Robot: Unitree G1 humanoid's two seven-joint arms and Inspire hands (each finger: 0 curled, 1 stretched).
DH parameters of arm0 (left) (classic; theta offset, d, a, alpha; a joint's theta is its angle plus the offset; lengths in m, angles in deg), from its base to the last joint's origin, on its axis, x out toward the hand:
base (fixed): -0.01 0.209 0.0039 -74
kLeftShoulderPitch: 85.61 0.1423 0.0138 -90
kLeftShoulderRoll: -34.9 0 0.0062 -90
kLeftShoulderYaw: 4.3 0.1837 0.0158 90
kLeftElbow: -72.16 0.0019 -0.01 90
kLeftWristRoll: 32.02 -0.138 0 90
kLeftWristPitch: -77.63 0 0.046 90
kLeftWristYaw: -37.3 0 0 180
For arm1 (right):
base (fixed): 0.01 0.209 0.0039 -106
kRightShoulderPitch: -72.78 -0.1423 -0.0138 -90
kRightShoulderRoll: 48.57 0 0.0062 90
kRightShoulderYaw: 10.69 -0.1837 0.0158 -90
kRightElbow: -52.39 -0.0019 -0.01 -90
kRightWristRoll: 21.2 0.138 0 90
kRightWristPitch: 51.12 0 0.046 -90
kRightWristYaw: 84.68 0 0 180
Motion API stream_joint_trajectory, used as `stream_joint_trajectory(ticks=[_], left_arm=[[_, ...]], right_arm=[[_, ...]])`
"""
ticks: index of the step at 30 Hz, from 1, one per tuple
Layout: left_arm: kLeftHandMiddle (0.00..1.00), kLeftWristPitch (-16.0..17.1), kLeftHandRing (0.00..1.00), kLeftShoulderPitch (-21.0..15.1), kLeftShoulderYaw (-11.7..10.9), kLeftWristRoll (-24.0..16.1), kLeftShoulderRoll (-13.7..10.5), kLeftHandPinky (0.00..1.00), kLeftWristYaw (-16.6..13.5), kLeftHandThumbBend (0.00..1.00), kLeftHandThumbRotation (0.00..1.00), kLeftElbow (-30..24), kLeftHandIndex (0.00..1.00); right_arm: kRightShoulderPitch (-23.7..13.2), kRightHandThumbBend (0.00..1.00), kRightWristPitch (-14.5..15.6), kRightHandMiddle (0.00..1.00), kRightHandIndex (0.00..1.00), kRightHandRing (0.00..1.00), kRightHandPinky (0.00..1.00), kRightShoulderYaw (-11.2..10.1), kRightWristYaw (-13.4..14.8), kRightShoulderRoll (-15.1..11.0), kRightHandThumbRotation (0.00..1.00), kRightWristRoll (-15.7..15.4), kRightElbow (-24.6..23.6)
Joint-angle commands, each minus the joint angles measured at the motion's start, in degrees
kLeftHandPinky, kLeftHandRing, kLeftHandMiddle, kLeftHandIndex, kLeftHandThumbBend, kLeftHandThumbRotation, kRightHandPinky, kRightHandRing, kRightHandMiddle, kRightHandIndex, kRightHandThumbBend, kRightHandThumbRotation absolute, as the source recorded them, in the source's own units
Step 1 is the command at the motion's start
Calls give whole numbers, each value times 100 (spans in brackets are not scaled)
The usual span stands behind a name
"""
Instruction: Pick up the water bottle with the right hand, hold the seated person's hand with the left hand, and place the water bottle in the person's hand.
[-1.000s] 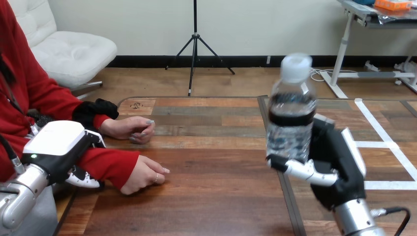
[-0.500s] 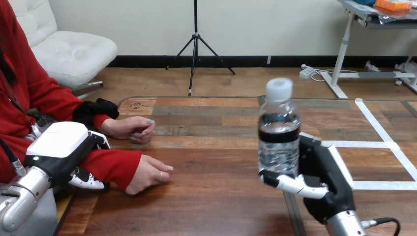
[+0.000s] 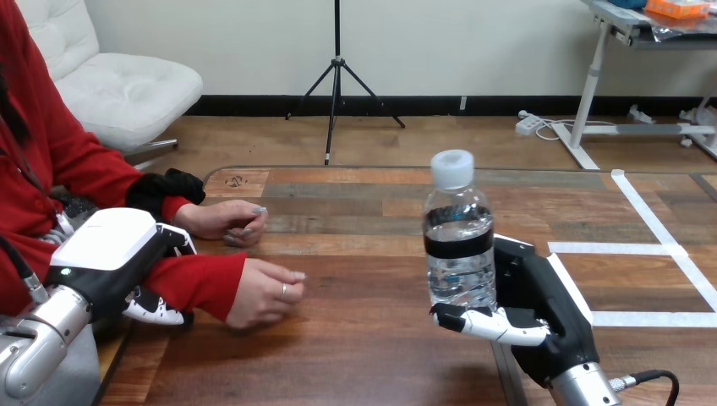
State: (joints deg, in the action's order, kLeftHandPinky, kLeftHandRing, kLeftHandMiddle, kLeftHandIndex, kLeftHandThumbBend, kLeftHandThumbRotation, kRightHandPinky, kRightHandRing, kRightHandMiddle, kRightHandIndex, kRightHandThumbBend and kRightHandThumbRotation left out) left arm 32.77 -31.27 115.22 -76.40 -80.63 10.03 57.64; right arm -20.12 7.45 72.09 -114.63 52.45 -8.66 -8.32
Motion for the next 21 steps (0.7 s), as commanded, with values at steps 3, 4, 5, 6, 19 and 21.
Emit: stream_joint_trajectory(ticks=[3, 4, 5, 6, 19, 21], left_arm=[[52, 214, 47, -309, -245, 286, 263, 42, -160, 73, 16, -465, 54], [52, 238, 46, -303, -255, 304, 262, 41, -158, 73, 15, -469, 54], [52, 253, 46, -298, -261, 319, 261, 41, -156, 73, 14, -472, 54], [52, 270, 46, -289, -271, 338, 261, 41, -162, 73, 14, -479, 54], [50, 445, 44, -247, -354, 455, 260, 39, -79, 72, 13, -570, 51], [50, 449, 44, -242, -366, 451, 270, 38, -73, 73, 13, -590, 51]], right_arm=[[-565, 90, -210, 26, 40, 16, 12, -15, 7, -89, 0, 48, -27], [-563, 90, -202, 27, 40, 16, 12, -16, -3, -89, 0, 57, -22], [-562, 90, -198, 27, 40, 16, 12, -18, -10, -90, 0, 64, -16], [-561, 90, -212, 27, 40, 16, 12, -15, -6, -97, 0, 46, 2], [-589, 90, -348, 26, 40, 16, 13, -9, -44, -149, 0, -20, 252], [-602, 90, -383, 26, 40, 16, 13, -6, -53, -156, 0, -28, 308]])
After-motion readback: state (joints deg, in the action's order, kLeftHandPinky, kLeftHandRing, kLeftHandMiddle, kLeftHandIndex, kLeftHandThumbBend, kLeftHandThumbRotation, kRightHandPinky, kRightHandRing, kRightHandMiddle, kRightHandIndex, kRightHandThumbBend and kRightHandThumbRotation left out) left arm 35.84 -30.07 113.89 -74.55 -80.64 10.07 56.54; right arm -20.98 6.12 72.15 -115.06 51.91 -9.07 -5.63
